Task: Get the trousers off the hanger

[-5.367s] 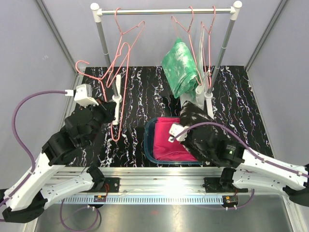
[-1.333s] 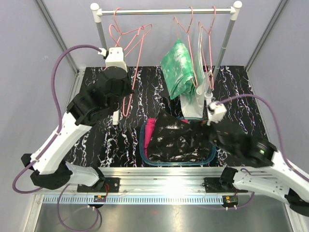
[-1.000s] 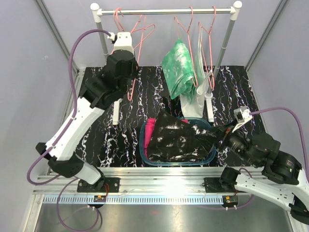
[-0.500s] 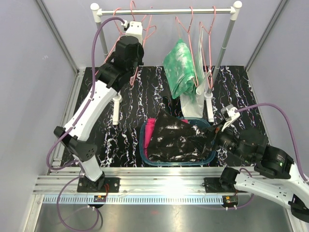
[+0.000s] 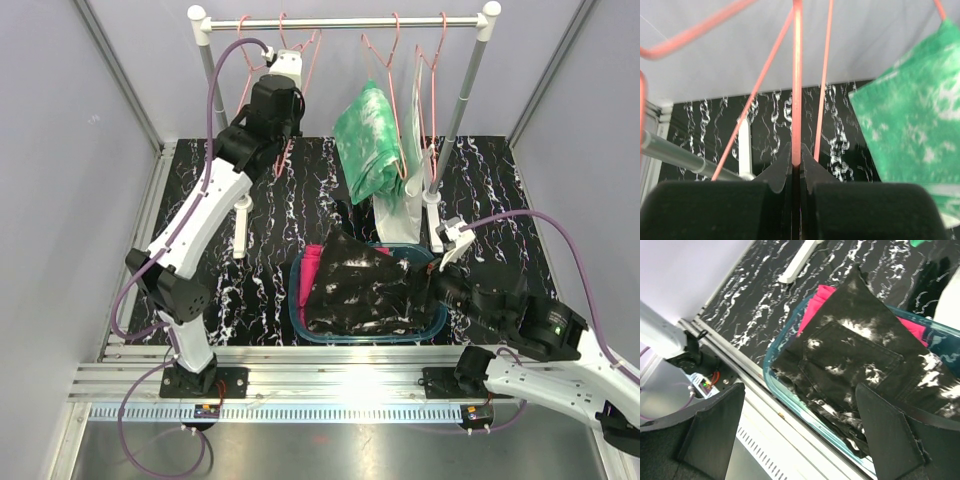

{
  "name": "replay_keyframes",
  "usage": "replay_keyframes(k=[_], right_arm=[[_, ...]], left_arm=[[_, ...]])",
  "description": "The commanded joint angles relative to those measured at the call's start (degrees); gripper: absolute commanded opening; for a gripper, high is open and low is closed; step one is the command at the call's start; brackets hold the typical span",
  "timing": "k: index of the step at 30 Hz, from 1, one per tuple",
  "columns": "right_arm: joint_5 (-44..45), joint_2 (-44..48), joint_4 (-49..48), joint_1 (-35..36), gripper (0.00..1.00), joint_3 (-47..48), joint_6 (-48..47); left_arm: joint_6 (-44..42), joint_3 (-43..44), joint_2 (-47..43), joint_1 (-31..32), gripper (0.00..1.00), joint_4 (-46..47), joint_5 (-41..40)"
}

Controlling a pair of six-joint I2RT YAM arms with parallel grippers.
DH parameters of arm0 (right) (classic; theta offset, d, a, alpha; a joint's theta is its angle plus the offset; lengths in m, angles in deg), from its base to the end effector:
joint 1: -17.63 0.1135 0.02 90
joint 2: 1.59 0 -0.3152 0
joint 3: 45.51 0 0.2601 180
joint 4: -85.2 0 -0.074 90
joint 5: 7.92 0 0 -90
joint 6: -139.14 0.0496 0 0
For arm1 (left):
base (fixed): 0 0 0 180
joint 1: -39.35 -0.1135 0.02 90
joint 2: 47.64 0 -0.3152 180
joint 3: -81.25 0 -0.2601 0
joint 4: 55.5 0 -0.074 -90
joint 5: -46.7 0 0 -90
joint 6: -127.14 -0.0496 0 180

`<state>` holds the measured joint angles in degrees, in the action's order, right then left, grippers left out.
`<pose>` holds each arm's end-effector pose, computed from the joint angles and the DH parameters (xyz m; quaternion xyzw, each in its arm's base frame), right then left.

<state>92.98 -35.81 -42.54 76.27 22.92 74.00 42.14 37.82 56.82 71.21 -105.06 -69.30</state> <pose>0.0554 0.0729 0.3990 -0.1807 0.7871 0.3320 0.4875 0.3785 -0.2096 0.5214 0.0530 0.7950 -0.0102 0.6043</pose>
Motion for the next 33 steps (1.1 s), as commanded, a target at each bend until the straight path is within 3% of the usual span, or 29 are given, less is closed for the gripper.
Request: replay_keyframes(k=[1,5,8,11,12,16,22,27,33], right_arm=[[4.4,-1.1,0.1,0.3,1.0,3.1,-0.6],[6.6,-0.9,-0.1,0.3,0.99,4.1,-0.9],[8.6,-0.2,-2.3,0.3,0.99,4.8,-1.1],[12.5,-1.9,-2.0,0.3,1.0,8.4,-0.9],[15.5,-3.0,-1.0,0.3,0.99,10.0,-0.6],[22.8,-11.8,6.7,0.3,0.99,21.2,-1.7],[32.2,-26.3,9.2,-1.5,0.97,37.6,-9.7],[25.6,-37.7,10.0,-12.2,0.93,48.8,-15.9],[15.2,-46.6,10.7,-18.8,0.9,59.6,-19.6]], left_arm=[[1.6,-3.4,-4.6,-0.3,0.0,3.4,2.5],[2.9,-4.8,-7.3,-0.3,0.0,3.2,3.6],[4.5,-6.0,-9.4,-0.3,0.1,2.9,4.8],[6.0,-7.5,-12.5,-0.2,0.39,3.2,7.3],[6.3,-7.8,-13.9,-0.3,0.53,3.3,8.1],[8.6,-9.8,-18.0,-0.3,0.79,3.0,11.4],[11.6,-14.6,-26.0,-0.3,0.93,3.9,18.2],[12.7,-16.6,-31.1,-0.3,0.99,3.1,22.1],[12.6,-22.2,-40.3,-0.3,0.99,1.7,22.0]])
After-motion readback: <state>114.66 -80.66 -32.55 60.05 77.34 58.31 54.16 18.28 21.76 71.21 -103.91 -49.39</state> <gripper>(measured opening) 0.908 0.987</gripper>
